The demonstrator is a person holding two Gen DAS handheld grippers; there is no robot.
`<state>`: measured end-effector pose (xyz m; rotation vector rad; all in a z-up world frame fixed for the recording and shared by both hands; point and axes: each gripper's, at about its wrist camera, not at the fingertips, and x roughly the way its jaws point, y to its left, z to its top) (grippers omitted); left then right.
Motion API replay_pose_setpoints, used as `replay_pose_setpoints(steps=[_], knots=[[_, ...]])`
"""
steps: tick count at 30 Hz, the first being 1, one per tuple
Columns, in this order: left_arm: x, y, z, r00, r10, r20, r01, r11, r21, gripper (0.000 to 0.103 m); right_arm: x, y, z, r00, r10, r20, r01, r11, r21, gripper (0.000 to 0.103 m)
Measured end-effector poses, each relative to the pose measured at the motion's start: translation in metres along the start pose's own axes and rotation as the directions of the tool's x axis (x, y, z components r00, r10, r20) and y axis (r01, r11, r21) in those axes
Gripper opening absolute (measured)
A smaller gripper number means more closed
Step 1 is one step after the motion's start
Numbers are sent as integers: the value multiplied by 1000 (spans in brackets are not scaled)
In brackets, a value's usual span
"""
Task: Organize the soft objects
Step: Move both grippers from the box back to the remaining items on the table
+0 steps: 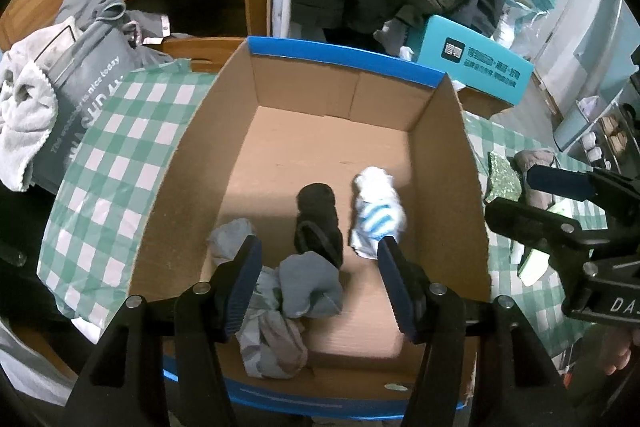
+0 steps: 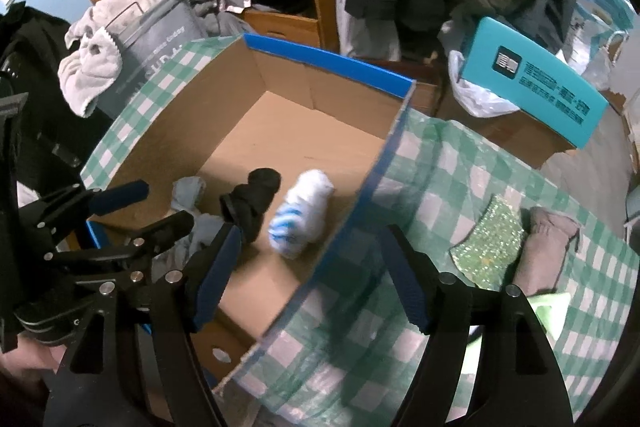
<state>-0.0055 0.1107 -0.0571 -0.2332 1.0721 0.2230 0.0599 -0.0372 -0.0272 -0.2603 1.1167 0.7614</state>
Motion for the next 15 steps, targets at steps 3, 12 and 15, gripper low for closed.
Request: replay_pose_setpoints(steps=[3, 12, 15], knots=[[1, -7, 0, 1000, -11, -3, 11, 1000, 7, 61, -4, -9, -3, 1000, -5, 6, 5, 1000, 17, 74], [0, -40, 0, 1000, -18, -9, 19, 998, 68, 65, -13, -36, -18, 999, -33, 11, 32, 997, 72, 75], [0, -50, 0, 1000, -28, -10, 29, 996, 83, 65, -16, -49, -24, 999, -43, 10, 42, 994, 96, 75]])
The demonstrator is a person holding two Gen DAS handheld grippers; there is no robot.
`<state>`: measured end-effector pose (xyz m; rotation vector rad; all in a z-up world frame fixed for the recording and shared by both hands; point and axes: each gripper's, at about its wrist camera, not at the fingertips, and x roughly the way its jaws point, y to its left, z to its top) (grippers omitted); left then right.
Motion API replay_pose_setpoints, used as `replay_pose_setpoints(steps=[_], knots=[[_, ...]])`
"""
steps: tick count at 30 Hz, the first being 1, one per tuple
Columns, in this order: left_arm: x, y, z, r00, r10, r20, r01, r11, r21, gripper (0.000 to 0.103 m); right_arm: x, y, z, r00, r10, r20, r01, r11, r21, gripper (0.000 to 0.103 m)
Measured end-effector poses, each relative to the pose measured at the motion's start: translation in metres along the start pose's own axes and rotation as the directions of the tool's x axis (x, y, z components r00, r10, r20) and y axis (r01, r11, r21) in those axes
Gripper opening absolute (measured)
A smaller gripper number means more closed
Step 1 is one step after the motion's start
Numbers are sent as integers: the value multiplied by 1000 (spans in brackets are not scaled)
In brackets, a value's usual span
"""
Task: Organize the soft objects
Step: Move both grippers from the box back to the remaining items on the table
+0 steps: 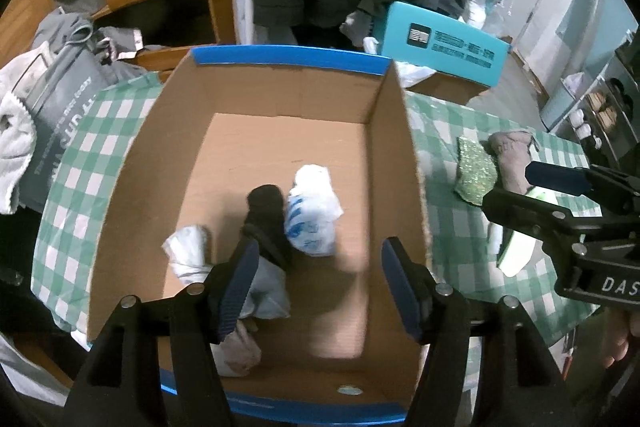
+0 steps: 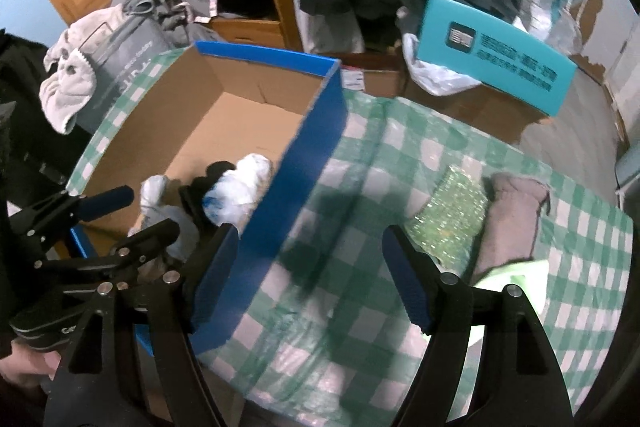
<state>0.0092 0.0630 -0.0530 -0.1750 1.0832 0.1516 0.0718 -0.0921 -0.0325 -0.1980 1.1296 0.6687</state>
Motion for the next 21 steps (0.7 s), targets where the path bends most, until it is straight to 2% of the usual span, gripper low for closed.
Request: replay_pose_setpoints(steps=[21], knots=[[16, -80, 10, 995, -82, -47, 87, 990, 108, 66, -14, -97, -31, 995, -98, 5, 96, 983, 157, 76]])
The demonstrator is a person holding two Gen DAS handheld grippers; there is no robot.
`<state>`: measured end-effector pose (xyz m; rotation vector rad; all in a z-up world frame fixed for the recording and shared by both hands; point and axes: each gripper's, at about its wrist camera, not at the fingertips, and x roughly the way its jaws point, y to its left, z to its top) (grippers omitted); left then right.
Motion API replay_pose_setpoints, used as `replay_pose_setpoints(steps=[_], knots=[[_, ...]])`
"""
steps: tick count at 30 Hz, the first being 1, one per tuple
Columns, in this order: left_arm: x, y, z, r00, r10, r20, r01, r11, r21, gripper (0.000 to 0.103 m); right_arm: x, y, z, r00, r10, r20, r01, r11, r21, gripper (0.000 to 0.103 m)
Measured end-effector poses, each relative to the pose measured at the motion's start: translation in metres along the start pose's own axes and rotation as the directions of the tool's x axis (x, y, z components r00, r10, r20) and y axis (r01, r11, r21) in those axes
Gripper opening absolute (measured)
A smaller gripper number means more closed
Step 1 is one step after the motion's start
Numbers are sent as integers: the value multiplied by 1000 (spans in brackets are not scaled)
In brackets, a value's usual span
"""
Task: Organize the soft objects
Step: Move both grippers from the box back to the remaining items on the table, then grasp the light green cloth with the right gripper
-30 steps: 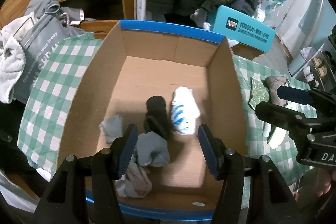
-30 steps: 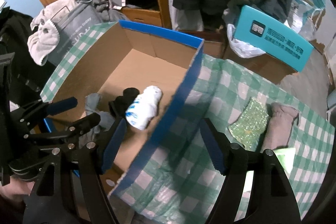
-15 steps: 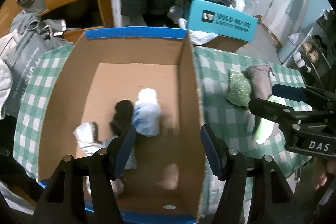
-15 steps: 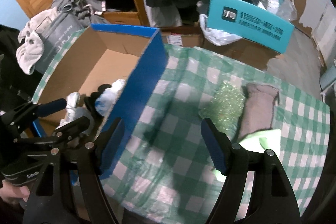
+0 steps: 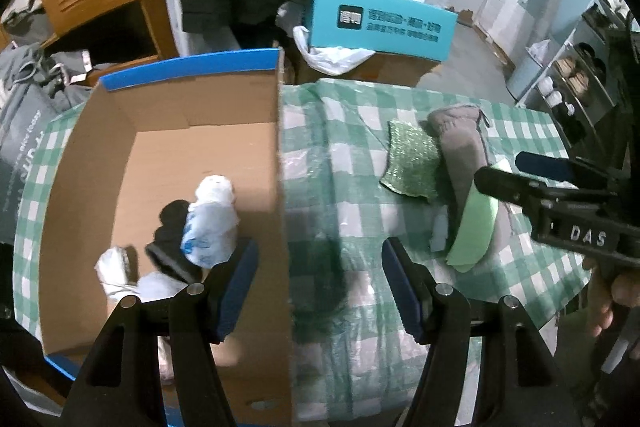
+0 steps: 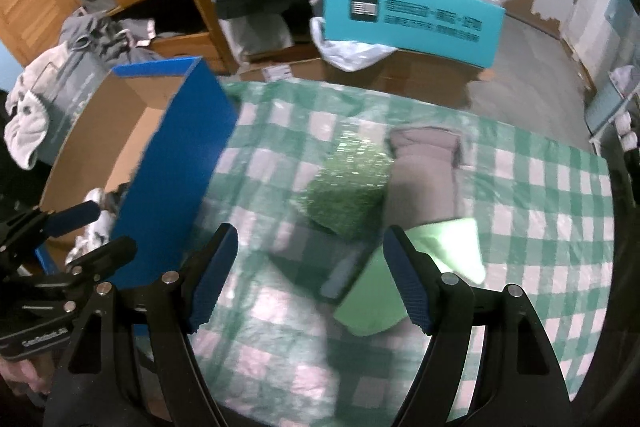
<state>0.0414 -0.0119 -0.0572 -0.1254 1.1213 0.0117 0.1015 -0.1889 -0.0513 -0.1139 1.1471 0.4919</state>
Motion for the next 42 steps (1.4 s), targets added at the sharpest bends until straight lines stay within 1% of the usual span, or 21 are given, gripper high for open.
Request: replay_pose_setpoints(steps=[2, 3, 4, 6, 11, 14, 16, 18, 20, 21, 28, 33, 37, 39, 40, 42], knots=[[4, -7, 1, 1000, -3, -9, 3, 1000, 14, 66, 1, -11, -1, 1000, -10, -2, 10, 1000, 19, 76], [6, -10, 1, 1000, 0, -12, 1, 1000, 22, 67, 1, -16, -2, 1000, -12, -3, 12, 999, 29, 76], [8, -13, 2, 1000, 13, -12, -12, 999, 33, 72, 1, -21, -3, 1000, -15, -5, 15, 999, 38, 76], [11, -17, 4, 1000, 21, -14, -20, 999, 46, 76, 3, -30, -3, 1000, -24, -10, 24, 998, 49, 76], [15, -23, 9, 998, 67, -19, -66, 996, 62, 76, 8, -49, -5, 999, -49, -19, 50, 997, 60, 76], [9, -30, 12, 996, 87, 1, -87, 993, 82, 76, 12, -62, -5, 998, -57, -26, 59, 996, 67, 79], [5, -35, 14, 996, 91, 14, -92, 991, 98, 76, 16, -70, -4, 998, -58, -35, 61, 995, 80, 79], [4, -37, 17, 997, 79, 17, -81, 992, 101, 76, 20, -77, -5, 998, -56, -42, 60, 994, 91, 79], [5, -41, 21, 999, 44, 12, -45, 995, 88, 76, 24, -83, -6, 997, -53, -49, 58, 993, 101, 79], [8, -43, 23, 1000, 27, 6, -27, 996, 83, 76, 26, -86, -7, 997, -51, -52, 56, 993, 104, 79], [39, -66, 30, 998, -17, -55, 23, 994, 110, 76, 36, -97, -7, 998, -33, -49, 38, 993, 109, 79], [58, -76, 31, 996, -29, -87, 39, 992, 122, 76, 48, -104, -8, 997, -34, -65, 40, 994, 106, 79], [72, -76, 31, 992, -35, -118, 48, 992, 114, 76, 56, -108, -13, 996, -30, -86, 39, 993, 110, 79], [78, -76, 30, 990, -36, -133, 51, 992, 112, 76, 59, -110, -15, 996, -21, -92, 31, 994, 109, 77], [80, -76, 30, 990, -35, -138, 51, 993, 110, 76, 59, -110, -16, 995, -18, -94, 29, 994, 109, 74], [85, -76, 29, 988, -38, -149, 54, 993, 106, 76, 61, -111, -18, 994, -9, -106, 20, 994, 104, 60]])
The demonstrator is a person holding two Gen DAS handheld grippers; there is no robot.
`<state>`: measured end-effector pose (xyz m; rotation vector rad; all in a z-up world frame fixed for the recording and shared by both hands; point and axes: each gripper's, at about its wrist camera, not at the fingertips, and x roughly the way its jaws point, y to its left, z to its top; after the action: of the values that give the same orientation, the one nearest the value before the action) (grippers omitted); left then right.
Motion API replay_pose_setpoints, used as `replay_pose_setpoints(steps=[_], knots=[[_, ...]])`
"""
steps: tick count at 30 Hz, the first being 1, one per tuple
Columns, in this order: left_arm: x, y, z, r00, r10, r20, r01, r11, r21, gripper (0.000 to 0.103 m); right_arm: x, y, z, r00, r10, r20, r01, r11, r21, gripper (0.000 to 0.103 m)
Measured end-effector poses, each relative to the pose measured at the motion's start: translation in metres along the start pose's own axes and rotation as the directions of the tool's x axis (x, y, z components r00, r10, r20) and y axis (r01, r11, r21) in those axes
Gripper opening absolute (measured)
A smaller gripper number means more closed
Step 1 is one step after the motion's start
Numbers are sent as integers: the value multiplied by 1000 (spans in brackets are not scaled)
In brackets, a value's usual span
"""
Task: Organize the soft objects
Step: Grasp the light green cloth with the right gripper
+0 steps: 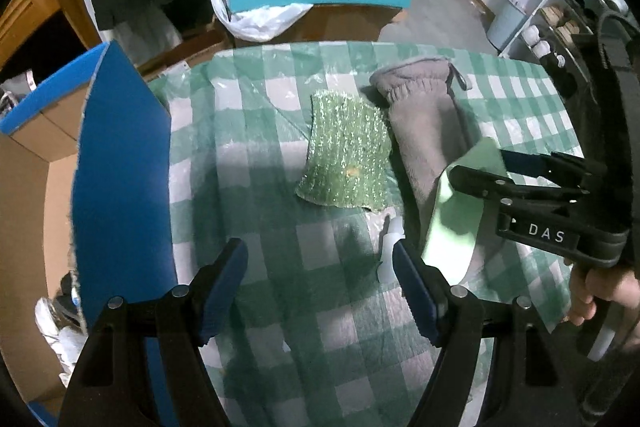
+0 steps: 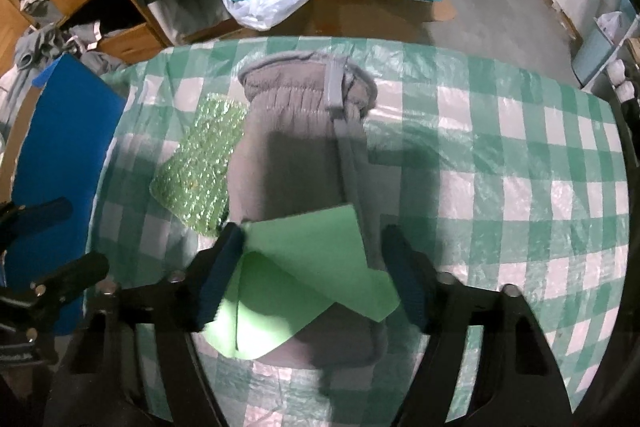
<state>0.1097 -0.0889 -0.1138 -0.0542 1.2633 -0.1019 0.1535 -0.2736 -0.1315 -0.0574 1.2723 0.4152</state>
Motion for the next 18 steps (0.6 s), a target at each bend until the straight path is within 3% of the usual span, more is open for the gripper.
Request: replay_pose_setpoints(steps=[2, 4, 5, 8, 18], knots=[[3, 0, 0, 1000, -4, -9, 4, 1000, -3, 76, 1, 1, -1, 1000, 6, -2, -6, 1000, -1, 53], [4, 0, -1, 1000, -5, -13, 5, 1000, -5, 76, 1, 2, -3, 1000, 14, -1, -14, 1000, -4, 39], [5, 0, -1, 1000, -7, -15, 6, 1000, -6, 76, 0, 2, -3, 1000, 18, -2, -18, 1000, -5, 26], [6, 0, -2, 1000, -7, -19, 7, 1000, -5, 76, -1, 5, -6, 1000, 30, -9, -30, 999, -11, 14], [9, -2, -8, 999, -11, -40, 11, 1000, -7, 76, -8, 1, -24, 1000, 14, -27, -14, 1000, -1, 9]])
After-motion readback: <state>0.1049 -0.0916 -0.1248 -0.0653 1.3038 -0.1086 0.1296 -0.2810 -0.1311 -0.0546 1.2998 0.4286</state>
